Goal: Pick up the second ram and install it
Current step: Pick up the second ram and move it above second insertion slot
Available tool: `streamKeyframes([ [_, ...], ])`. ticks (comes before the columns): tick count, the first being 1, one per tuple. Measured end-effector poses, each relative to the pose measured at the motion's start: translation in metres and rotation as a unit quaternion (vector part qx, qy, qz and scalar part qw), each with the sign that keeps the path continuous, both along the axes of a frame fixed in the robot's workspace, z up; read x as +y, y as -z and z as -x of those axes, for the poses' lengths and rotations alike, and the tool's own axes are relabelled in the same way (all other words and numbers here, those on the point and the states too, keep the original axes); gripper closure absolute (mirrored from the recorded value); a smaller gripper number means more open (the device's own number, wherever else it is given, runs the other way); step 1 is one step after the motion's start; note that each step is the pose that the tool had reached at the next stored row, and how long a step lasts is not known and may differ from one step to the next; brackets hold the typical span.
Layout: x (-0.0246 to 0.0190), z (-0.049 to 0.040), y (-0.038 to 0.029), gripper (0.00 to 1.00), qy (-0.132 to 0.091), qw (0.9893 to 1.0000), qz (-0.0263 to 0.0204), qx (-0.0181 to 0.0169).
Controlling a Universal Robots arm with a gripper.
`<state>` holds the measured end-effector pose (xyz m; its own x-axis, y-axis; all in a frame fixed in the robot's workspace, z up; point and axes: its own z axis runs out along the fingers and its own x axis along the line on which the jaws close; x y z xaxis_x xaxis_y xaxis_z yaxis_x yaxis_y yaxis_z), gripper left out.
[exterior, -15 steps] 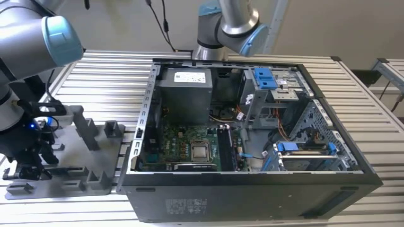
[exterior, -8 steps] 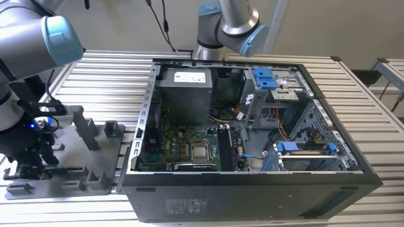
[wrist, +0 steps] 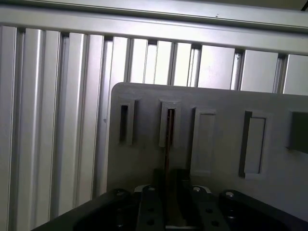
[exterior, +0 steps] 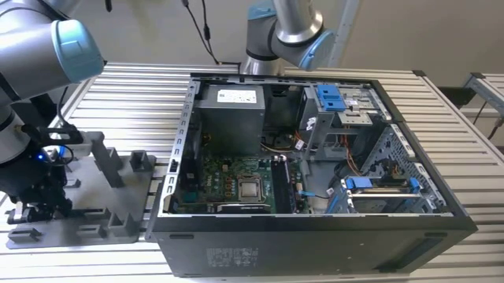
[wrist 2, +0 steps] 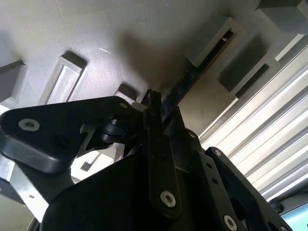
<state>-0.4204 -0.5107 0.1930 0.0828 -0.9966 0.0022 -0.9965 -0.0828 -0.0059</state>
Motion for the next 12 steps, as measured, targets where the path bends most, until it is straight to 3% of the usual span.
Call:
streamKeyframes([
  [2,0.0000,0.0000,0.0000,0.76,0.000,1.0000,0.0000,-0.0002],
  [3,0.0000,0.0000,0.0000,0.83,0.000,1.0000,0.0000,-0.0003],
  [12,0.0000,0.0000,0.0000,0.86,0.000,1.0000,0.0000,-0.0010],
])
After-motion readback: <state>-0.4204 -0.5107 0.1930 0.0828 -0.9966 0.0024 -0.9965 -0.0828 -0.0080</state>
